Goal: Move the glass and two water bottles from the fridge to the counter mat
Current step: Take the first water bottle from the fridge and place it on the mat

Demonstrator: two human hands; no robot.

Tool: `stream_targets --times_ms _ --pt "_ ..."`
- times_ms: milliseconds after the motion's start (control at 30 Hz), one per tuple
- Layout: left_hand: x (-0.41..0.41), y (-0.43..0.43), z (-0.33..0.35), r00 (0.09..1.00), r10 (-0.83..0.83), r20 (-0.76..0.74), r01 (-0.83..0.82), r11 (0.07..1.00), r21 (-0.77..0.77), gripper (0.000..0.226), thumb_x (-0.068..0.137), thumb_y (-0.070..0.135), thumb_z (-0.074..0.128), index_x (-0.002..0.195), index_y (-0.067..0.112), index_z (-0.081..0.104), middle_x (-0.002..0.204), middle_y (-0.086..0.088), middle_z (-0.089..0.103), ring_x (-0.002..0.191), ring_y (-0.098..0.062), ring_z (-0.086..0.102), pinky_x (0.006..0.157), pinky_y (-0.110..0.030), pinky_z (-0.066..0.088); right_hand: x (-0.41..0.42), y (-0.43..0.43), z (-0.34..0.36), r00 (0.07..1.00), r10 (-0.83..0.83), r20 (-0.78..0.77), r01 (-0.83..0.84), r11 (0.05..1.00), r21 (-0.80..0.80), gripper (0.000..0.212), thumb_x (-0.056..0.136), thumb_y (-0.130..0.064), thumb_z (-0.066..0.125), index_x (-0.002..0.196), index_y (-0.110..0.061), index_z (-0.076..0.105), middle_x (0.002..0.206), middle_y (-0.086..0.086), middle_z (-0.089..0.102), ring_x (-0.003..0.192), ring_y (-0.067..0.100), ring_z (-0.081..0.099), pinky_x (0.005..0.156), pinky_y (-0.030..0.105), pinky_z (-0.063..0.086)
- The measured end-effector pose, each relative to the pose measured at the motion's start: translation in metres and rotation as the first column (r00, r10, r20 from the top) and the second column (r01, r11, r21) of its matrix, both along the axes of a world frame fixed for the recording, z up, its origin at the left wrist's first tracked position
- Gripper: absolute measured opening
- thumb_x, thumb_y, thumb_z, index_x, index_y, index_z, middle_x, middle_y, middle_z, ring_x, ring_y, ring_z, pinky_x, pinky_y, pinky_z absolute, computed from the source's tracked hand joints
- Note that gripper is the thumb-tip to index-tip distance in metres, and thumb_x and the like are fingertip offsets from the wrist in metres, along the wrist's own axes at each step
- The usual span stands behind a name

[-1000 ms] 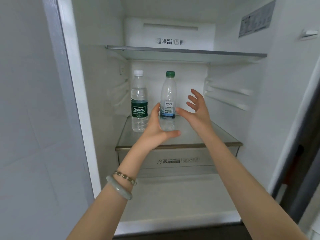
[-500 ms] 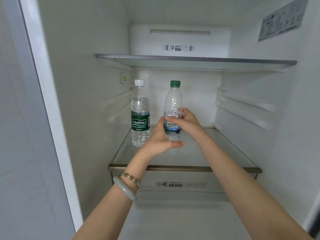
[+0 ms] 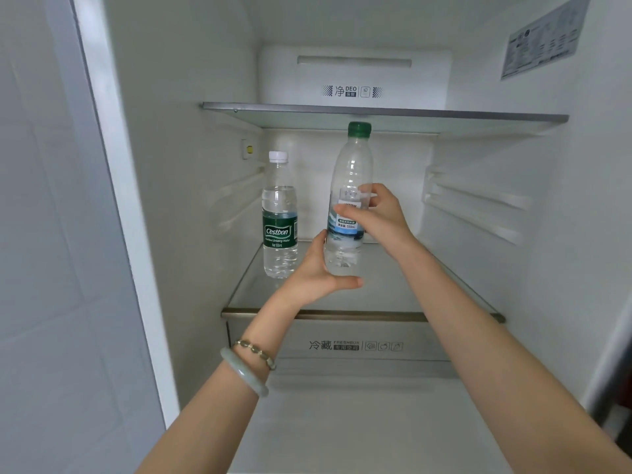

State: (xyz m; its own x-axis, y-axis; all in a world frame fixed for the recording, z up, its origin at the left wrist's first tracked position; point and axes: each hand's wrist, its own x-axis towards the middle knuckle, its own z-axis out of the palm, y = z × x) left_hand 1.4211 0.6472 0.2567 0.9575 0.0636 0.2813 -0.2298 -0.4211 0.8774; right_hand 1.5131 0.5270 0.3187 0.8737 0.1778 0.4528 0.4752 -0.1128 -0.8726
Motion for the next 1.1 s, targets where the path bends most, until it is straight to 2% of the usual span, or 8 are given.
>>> stream_targets --times_ms 133,200,367,567,700,833,967,1100 --pt "-0.028 0.003 0.001 0.995 -0.001 -0.1 -0.013 0.991 -0.136 0.105 0.073 0.018 0.083 0.153 0.021 0.015 0.149 -0.01 0.035 0.129 -0.018 0.043 0.103 -0.025 0.034 -0.029 -0.003 0.001 1.0 -0.005 0.005 0.005 0.999 -0.038 0.065 0.061 -0.035 0.086 0.115 -0.022 0.054 0.107 0.001 0.066 0.093 0.014 0.068 0.077 0.031 0.057" --pt "-0.045 0.004 0.001 0.989 -0.056 -0.134 0.007 0.94 -0.342 0.096 0.076 0.014 0.08 0.152 0.018 0.021 0.144 -0.016 0.041 0.128 -0.024 0.048 0.11 -0.033 0.036 -0.045 -0.005 -0.001 1.0 -0.007 0.007 0.007 0.999 -0.041 0.065 0.061 -0.035 0.087 0.116 -0.022 0.054 0.107 0.0 0.067 0.093 0.013 0.068 0.077 0.029 0.057" --pt "-0.088 0.008 0.001 0.957 -0.199 -0.212 -0.086 0.501 -0.861 0.059 0.097 0.04 0.051 0.136 -0.003 0.039 0.133 -0.031 0.049 0.123 -0.038 0.052 0.101 -0.04 0.046 -0.097 -0.01 -0.009 1.0 0.014 -0.011 -0.014 1.0 -0.021 0.065 0.063 -0.032 0.087 0.118 -0.021 0.054 0.111 0.001 0.066 0.097 0.014 0.067 0.083 0.035 0.058" --pt "-0.148 0.012 -0.024 0.915 -0.309 -0.259 -0.141 0.356 -0.924 0.066 0.101 0.044 0.038 0.127 -0.016 0.045 0.118 -0.03 0.059 0.114 -0.037 0.057 0.096 -0.041 0.046 -0.175 -0.015 -0.029 0.999 0.031 0.01 -0.03 0.997 -0.065 0.058 0.066 -0.035 0.085 0.114 -0.027 0.055 0.105 -0.012 0.065 0.078 -0.01 0.065 0.056 0.007 0.048" --pt "-0.189 0.019 -0.039 0.914 -0.305 -0.27 -0.176 0.302 -0.937 0.062 0.1 0.043 0.04 0.119 -0.015 0.049 0.119 -0.03 0.059 0.109 -0.038 0.058 0.092 -0.042 0.047 -0.216 -0.008 -0.041 0.995 0.103 -0.01 -0.104 0.992 -0.077 0.058 0.063 -0.034 0.086 0.112 -0.026 0.056 0.111 -0.004 0.068 0.093 0.007 0.068 0.073 0.025 0.055" --pt "-0.235 0.033 -0.049 0.93 -0.237 -0.281 -0.214 0.272 -0.938 0.058 0.101 0.04 0.039 0.114 -0.015 0.053 0.107 -0.027 0.063 0.099 -0.036 0.061 0.088 -0.042 0.049 -0.249 0.011 -0.049 0.982 0.188 -0.011 -0.189 0.979 -0.072 0.064 0.047 -0.048 0.083 0.104 -0.035 0.056 0.108 -0.006 0.07 0.091 0.008 0.068 0.075 0.026 0.055" --pt "-0.288 0.049 -0.06 0.955 -0.124 -0.27 -0.239 0.22 -0.946 0.06 0.1 0.039 0.041 0.123 -0.016 0.05 0.126 -0.03 0.058 0.118 -0.039 0.056 0.09 -0.042 0.049 -0.276 0.037 -0.06 0.938 0.345 -0.013 -0.345 0.936 -0.062 0.067 0.042 -0.05 0.083 0.102 -0.035 0.056 0.11 -0.005 0.07 0.099 0.015 0.068 0.085 0.037 0.057" --pt "-0.35 0.056 -0.071 0.96 0.057 -0.274 -0.279 0.16 -0.947 0.062 0.1 0.039 0.042 0.132 -0.015 0.043 0.129 -0.03 0.057 0.116 -0.039 0.059 0.09 -0.042 0.05 -0.313 0.065 -0.069 0.853 0.521 -0.016 -0.521 0.85 -0.08 0.07 0.045 -0.046 0.086 0.108 -0.033 0.056 0.109 -0.005 0.069 0.097 0.009 0.067 0.078 0.026 0.055"
